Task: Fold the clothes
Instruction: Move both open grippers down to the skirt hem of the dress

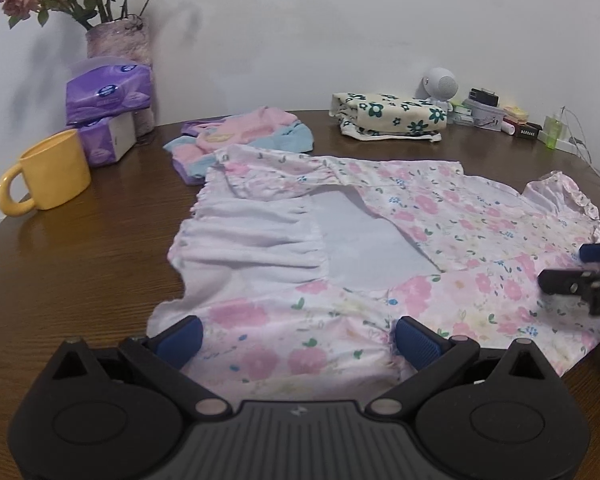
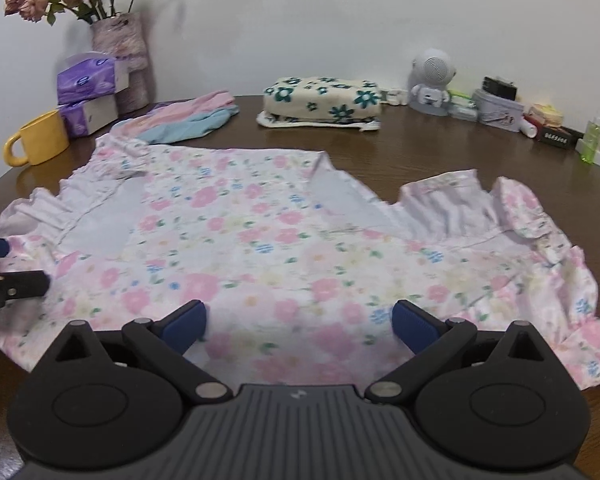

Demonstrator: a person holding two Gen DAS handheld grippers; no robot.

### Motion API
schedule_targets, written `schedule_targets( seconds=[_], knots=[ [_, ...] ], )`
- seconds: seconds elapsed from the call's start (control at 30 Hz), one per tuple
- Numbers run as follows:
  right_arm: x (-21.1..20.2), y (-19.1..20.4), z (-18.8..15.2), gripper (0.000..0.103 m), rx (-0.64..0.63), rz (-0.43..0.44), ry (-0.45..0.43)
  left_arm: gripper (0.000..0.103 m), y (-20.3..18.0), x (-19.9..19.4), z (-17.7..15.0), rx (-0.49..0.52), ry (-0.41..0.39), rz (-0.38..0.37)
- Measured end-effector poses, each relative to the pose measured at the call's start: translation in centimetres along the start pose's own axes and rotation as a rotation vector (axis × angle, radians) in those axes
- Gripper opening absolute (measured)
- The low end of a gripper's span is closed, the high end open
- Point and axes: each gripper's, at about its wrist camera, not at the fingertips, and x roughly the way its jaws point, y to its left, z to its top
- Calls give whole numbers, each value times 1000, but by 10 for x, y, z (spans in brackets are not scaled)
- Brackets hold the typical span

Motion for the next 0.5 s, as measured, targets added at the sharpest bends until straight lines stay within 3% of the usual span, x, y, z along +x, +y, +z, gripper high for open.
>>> schedule_targets(
  seconds=[0.17,0.37,0.5],
  knots=[
    [-13,-12,6,92,-12,-16,-48,100,6,-10,2,-25,-11,-8],
    [-53,-25,35,102,-48,39,-172,102,20,-44,22,-23,-114,-60],
    [-78,-17,74,103,-203,69,-256,103,28,-61,60,28,-166,-125]
  ],
)
